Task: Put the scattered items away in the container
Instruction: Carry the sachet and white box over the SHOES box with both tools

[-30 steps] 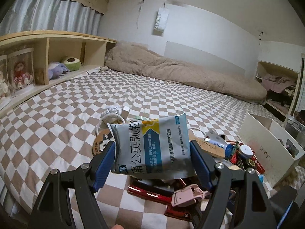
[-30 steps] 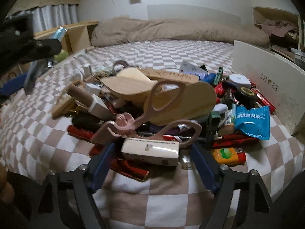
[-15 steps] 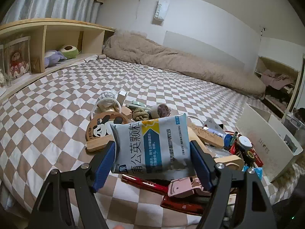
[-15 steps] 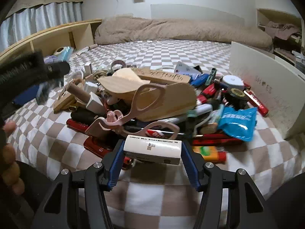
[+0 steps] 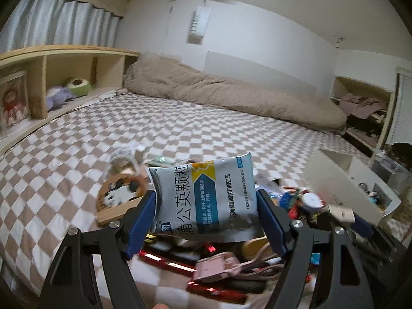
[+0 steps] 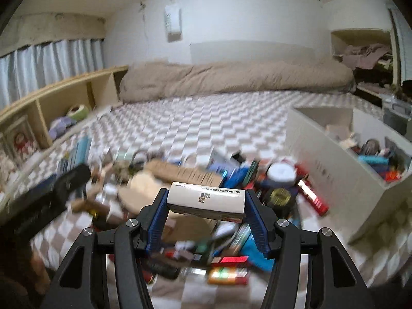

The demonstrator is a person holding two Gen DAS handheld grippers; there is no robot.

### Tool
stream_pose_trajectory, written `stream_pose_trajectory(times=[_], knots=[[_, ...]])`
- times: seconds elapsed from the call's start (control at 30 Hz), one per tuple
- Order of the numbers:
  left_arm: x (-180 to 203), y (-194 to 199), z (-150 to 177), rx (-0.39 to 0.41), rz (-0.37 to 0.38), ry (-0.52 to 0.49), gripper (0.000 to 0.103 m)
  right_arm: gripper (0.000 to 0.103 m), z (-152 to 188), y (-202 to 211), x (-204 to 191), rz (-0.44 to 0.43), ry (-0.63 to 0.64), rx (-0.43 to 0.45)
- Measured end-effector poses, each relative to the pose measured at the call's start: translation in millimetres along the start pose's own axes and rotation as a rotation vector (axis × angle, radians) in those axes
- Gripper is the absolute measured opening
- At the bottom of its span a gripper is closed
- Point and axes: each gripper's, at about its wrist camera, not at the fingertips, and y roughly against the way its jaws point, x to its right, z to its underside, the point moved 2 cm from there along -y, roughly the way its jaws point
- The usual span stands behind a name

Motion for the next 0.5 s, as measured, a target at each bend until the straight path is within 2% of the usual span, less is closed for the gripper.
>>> stream_pose_trajectory(times=[0.5], knots=[[83,-14,-60,0.062,0.170,-0.035,0.077,0.059,-117,5,76,0.101,-0.080,0.161]])
